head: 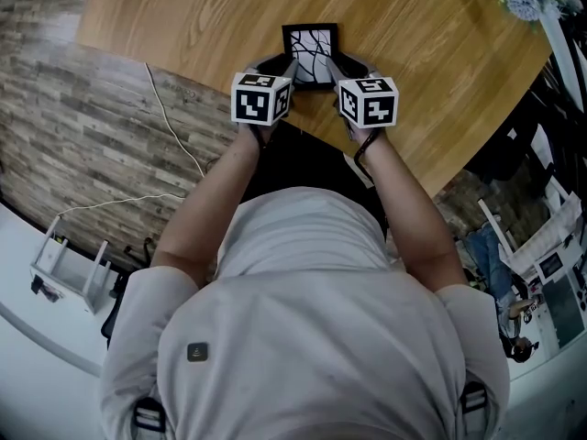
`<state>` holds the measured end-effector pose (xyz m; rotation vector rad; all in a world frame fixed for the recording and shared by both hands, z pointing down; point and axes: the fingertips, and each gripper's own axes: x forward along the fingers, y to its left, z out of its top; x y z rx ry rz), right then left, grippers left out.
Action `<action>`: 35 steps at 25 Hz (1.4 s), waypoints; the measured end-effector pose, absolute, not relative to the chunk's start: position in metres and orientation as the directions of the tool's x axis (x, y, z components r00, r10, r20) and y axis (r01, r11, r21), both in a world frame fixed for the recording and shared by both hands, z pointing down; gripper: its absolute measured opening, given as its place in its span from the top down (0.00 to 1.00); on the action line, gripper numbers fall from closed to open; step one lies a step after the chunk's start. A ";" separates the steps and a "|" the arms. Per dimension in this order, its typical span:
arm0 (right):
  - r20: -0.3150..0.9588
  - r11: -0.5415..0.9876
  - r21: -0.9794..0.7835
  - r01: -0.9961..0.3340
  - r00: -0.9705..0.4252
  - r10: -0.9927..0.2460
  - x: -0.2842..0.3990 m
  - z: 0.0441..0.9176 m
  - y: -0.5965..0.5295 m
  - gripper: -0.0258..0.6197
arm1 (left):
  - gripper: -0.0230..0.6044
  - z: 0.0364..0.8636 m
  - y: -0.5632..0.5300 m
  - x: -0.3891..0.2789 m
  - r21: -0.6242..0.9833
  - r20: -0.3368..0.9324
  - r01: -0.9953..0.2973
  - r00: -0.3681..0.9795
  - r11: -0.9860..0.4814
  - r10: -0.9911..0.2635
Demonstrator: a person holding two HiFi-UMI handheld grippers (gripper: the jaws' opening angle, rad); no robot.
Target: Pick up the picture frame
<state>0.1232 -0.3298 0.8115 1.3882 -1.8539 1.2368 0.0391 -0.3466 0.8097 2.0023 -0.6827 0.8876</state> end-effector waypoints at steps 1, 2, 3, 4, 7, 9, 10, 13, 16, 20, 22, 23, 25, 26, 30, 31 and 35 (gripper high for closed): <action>0.815 0.061 -0.361 -0.931 -0.346 -0.464 0.123 0.811 -0.329 0.81 | 0.81 0.809 -0.346 0.039 0.464 0.784 -0.723 0.604 -0.512 -0.142; 0.816 0.057 -0.362 -0.930 -0.346 -0.464 0.123 0.811 -0.328 0.82 | 0.81 0.809 -0.346 0.039 0.465 0.784 -0.724 0.604 -0.509 -0.144; 0.815 0.056 -0.362 -0.930 -0.345 -0.465 0.123 0.810 -0.328 0.82 | 0.82 0.808 -0.346 0.039 0.464 0.783 -0.725 0.604 -0.508 -0.146; 0.813 0.056 -0.362 -0.930 -0.345 -0.469 0.123 0.808 -0.328 0.82 | 0.82 0.807 -0.347 0.039 0.463 0.783 -0.726 0.604 -0.509 -0.150; 0.801 0.066 -0.362 -0.930 -0.347 -0.488 0.122 0.798 -0.329 0.82 | 0.82 0.800 -0.348 0.037 0.459 0.777 -0.727 0.607 -0.510 -0.166; 0.792 0.073 -0.355 -0.932 -0.341 -0.507 0.121 0.788 -0.327 0.82 | 0.82 0.792 -0.346 0.037 0.459 0.769 -0.727 0.613 -0.510 -0.180; 0.786 0.076 -0.350 -0.934 -0.337 -0.518 0.122 0.783 -0.327 0.82 | 0.82 0.787 -0.346 0.037 0.460 0.763 -0.726 0.618 -0.511 -0.190; 0.761 0.084 -0.341 -0.936 -0.327 -0.560 0.126 0.763 -0.328 0.82 | 0.83 0.766 -0.349 0.041 0.458 0.739 -0.719 0.635 -0.522 -0.225; 0.730 0.093 -0.327 -0.940 -0.314 -0.606 0.133 0.739 -0.333 0.82 | 0.83 0.742 -0.354 0.047 0.447 0.713 -0.709 0.651 -0.546 -0.261; 0.673 0.112 -0.294 -0.949 -0.289 -0.681 0.140 0.694 -0.339 0.82 | 0.83 0.700 -0.361 0.055 0.432 0.663 -0.698 0.675 -0.571 -0.323; 0.634 0.125 -0.271 -0.955 -0.274 -0.723 0.146 0.666 -0.340 0.82 | 0.83 0.674 -0.364 0.061 0.414 0.633 -0.692 0.686 -0.591 -0.359; 0.615 0.130 -0.259 -0.957 -0.267 -0.742 0.149 0.652 -0.341 0.82 | 0.83 0.661 -0.364 0.064 0.404 0.618 -0.688 0.691 -0.603 -0.376; 0.579 0.138 -0.241 -0.961 -0.257 -0.774 0.155 0.628 -0.340 0.82 | 0.83 0.636 -0.365 0.070 0.385 0.587 -0.679 0.703 -0.625 -0.402; 0.561 0.141 -0.236 -0.961 -0.254 -0.788 0.158 0.616 -0.339 0.82 | 0.83 0.624 -0.365 0.074 0.375 0.572 -0.675 0.708 -0.635 -0.414; 0.493 0.147 -0.212 -0.966 -0.235 -0.838 0.172 0.571 -0.333 0.82 | 0.83 0.578 -0.361 0.089 0.317 0.519 -0.662 0.721 -0.679 -0.459; 0.479 0.147 -0.204 -0.968 -0.229 -0.847 0.176 0.560 -0.329 0.82 | 0.83 0.567 -0.358 0.092 0.303 0.507 -0.660 0.722 -0.687 -0.470; 0.419 0.146 -0.183 -0.972 -0.211 -0.883 0.188 0.524 -0.313 0.82 | 0.83 0.529 -0.344 0.105 0.256 0.459 -0.655 0.730 -0.711 -0.507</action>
